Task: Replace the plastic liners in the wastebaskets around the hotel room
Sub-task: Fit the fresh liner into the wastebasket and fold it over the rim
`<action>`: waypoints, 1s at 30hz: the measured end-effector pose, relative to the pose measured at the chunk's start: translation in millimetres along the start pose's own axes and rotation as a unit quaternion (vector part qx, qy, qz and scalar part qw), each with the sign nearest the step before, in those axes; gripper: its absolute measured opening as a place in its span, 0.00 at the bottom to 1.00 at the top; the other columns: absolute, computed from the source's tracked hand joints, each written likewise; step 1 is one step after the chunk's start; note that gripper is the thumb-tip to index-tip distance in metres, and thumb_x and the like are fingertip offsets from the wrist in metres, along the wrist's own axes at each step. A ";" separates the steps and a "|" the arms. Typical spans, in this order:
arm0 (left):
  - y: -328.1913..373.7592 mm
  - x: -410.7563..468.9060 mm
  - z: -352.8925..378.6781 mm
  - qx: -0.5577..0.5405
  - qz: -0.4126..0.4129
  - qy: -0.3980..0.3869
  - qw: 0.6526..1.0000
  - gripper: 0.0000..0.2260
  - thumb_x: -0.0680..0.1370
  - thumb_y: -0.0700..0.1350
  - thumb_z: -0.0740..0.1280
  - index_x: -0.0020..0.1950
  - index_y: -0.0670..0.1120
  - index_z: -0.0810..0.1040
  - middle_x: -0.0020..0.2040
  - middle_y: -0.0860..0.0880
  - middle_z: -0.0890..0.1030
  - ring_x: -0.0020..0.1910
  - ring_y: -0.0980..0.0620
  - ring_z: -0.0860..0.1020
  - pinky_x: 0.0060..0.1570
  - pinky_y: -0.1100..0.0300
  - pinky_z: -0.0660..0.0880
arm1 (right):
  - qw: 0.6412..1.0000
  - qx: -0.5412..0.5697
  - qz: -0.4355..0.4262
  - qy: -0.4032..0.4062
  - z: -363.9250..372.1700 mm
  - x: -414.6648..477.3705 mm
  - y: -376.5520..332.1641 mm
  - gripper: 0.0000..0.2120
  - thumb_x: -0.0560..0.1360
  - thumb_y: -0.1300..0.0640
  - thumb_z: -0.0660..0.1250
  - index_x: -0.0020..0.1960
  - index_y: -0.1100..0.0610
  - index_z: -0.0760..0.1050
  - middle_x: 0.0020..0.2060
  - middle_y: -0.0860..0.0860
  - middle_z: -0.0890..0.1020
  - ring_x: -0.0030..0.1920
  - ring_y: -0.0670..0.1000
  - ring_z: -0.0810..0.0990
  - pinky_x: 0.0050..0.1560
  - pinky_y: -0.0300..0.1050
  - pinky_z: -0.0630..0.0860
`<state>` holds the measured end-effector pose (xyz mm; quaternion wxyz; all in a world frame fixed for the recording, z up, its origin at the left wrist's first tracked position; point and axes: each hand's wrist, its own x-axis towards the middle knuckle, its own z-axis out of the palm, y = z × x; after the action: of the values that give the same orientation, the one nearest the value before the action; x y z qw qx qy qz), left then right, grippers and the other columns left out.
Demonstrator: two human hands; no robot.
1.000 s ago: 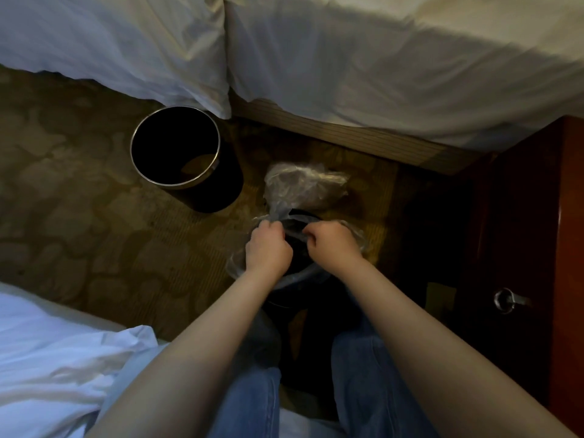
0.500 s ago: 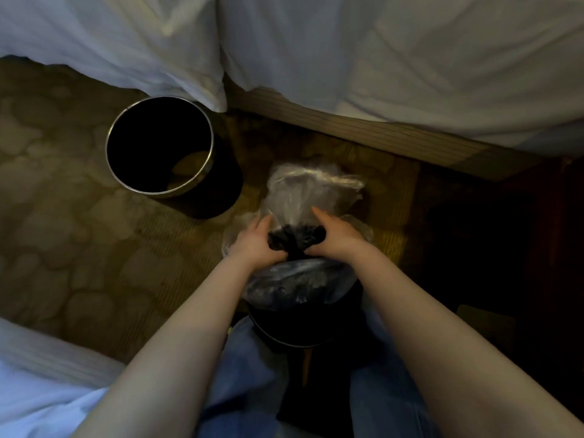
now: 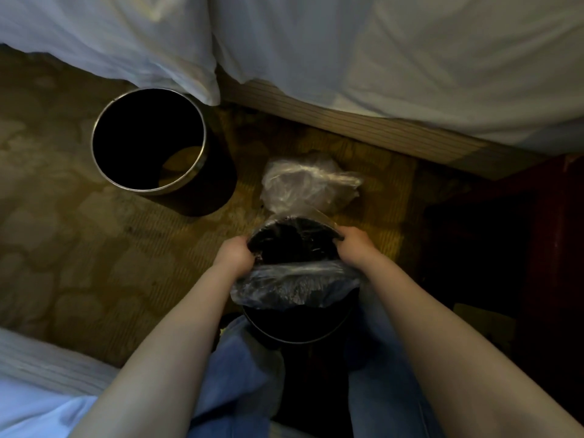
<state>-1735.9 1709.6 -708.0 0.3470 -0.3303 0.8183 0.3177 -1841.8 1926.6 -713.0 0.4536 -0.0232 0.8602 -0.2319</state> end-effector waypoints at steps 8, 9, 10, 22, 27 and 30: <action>25.3 17.8 -13.4 -0.016 0.030 0.104 0.994 0.12 0.80 0.41 0.60 0.59 0.39 0.77 0.57 0.38 0.79 0.55 0.40 0.76 0.47 0.56 0.69 | 0.996 0.010 -0.018 0.086 -24.2 16.2 -9.0 0.20 0.81 0.63 0.57 0.72 0.52 0.70 0.66 0.56 0.75 0.65 0.58 0.73 0.54 0.38 0.66; 27.0 17.7 -13.6 -0.026 0.033 0.116 0.992 0.13 0.80 0.43 0.61 0.62 0.40 0.75 0.60 0.38 0.77 0.58 0.40 0.75 0.49 0.56 0.70 | 0.996 0.022 -0.014 0.084 -26.3 16.6 -8.6 0.21 0.81 0.62 0.58 0.73 0.51 0.68 0.67 0.55 0.74 0.65 0.57 0.72 0.54 0.37 0.66; 26.2 16.9 -12.1 -0.027 0.042 0.132 0.990 0.18 0.79 0.46 0.63 0.68 0.42 0.71 0.65 0.39 0.74 0.62 0.40 0.73 0.54 0.54 0.71 | 0.996 0.033 -0.015 0.080 -26.4 14.3 -8.2 0.23 0.81 0.61 0.60 0.75 0.51 0.65 0.69 0.55 0.72 0.67 0.57 0.71 0.57 0.39 0.67; -4.2 -48.0 37.4 -0.247 0.007 0.042 0.968 0.40 0.76 0.56 0.67 0.78 0.46 0.46 0.75 0.41 0.61 0.71 0.40 0.65 0.70 0.45 0.65 | 0.971 0.217 0.094 0.043 18.0 -49.9 31.4 0.35 0.73 0.51 0.72 0.75 0.53 0.59 0.69 0.55 0.71 0.67 0.59 0.71 0.67 0.55 0.70; -6.9 -68.1 56.5 -0.257 -0.045 0.019 0.965 0.38 0.78 0.54 0.65 0.78 0.42 0.46 0.75 0.40 0.61 0.71 0.40 0.65 0.71 0.48 0.63 | 0.959 0.248 0.137 0.008 41.4 -65.7 36.3 0.43 0.74 0.51 0.72 0.78 0.58 0.48 0.74 0.58 0.64 0.72 0.60 0.66 0.69 0.50 0.65; 0.5 -84.4 51.2 -0.105 0.019 0.150 0.983 0.37 0.78 0.56 0.64 0.78 0.43 0.49 0.76 0.42 0.56 0.74 0.41 0.58 0.71 0.46 0.60 | 0.969 0.194 0.100 0.112 39.5 -79.8 28.5 0.45 0.74 0.51 0.71 0.79 0.54 0.44 0.76 0.56 0.59 0.74 0.59 0.61 0.72 0.54 0.63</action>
<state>-1672.3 1775.2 -670.8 0.1772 -0.3933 0.8294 0.3551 -1758.8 1957.0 -682.7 0.3715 0.1779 0.8418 -0.3488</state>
